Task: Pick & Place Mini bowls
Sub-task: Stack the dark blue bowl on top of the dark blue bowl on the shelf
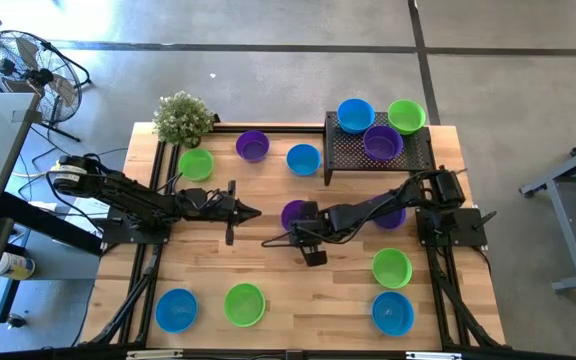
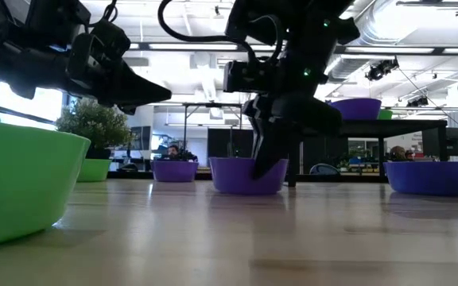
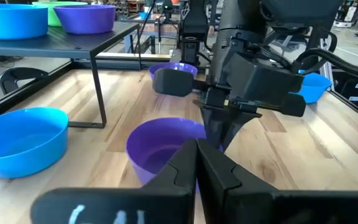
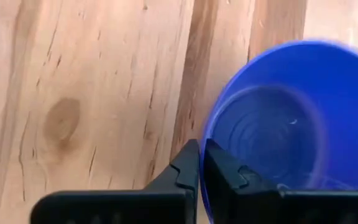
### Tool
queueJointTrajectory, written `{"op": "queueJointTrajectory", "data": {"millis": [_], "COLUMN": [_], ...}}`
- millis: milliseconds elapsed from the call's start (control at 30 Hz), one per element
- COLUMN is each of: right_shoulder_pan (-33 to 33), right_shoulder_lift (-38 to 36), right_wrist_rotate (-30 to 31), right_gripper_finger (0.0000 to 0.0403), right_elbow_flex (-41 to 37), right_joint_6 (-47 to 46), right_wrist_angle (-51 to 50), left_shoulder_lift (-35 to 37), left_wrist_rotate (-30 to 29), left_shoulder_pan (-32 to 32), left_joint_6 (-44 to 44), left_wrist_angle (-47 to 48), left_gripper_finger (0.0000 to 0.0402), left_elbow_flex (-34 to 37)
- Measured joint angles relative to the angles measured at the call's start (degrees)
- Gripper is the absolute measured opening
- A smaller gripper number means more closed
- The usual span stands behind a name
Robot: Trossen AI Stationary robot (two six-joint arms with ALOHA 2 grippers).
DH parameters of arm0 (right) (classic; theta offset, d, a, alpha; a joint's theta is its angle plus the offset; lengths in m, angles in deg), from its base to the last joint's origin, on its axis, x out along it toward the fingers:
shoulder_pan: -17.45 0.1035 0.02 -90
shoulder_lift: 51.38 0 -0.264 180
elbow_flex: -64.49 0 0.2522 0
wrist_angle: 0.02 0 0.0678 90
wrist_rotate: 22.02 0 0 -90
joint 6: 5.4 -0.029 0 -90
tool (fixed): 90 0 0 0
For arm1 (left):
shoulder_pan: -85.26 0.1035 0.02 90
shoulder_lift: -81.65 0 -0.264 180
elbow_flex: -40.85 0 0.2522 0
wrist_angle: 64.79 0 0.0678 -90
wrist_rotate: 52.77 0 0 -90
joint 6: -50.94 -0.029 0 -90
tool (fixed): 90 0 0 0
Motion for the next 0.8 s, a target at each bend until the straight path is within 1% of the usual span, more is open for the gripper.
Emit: {"op": "queueJointTrajectory", "data": {"millis": [100,167,267,433,500,600,667,767,800], "right_shoulder_pan": [0.13,0.25,0.90,1.57,1.64,1.10,0.11,-2.49,-3.32], "right_shoulder_lift": [-0.82,-2.99,-7.63,-16.38,-18.12,-18.09,-17.14,-15.89,-15.38], "right_wrist_rotate": [0.12,-0.07,0.11,0.14,1.30,3.99,4.10,4.18,5.09], "right_gripper_finger": [0.0015,0.0013,0.0002,0.0001,0.0003,0.0021,0.0040,0.0074,0.0084], "right_elbow_flex": [0.00,-0.02,0.00,0.01,0.09,0.09,0.04,0.04,0.04], "right_joint_6": [0.26,-0.48,-1.91,-5.78,-7.72,-11.33,-15.70,-28.03,-33.21], "right_wrist_angle": [-0.59,-1.47,-2.72,-3.63,-3.82,-4.72,-5.27,-7.02,-8.40], "left_shoulder_lift": [0.00,0.00,0.00,0.00,0.00,-0.01,0.00,-0.02,-0.02], "left_wrist_rotate": [0.00,0.00,0.02,0.12,0.20,0.20,0.20,0.19,0.17], "left_shoulder_pan": [0.00,0.00,0.00,0.00,0.00,0.00,0.00,0.00,0.00], "left_joint_6": [0.00,0.02,0.02,0.04,0.02,0.02,0.02,0.02,0.02], "left_wrist_angle": [0.00,0.00,0.01,0.00,-0.02,-0.02,-0.02,-0.40,-0.57], "left_gripper_finger": [0.0002,0.0002,0.0002,0.0002,0.0002,0.0002,0.0002,0.0002,0.0002], "left_elbow_flex": [0.00,-0.02,-0.04,-0.04,-0.04,-0.04,-0.04,-0.22,-0.24]}}
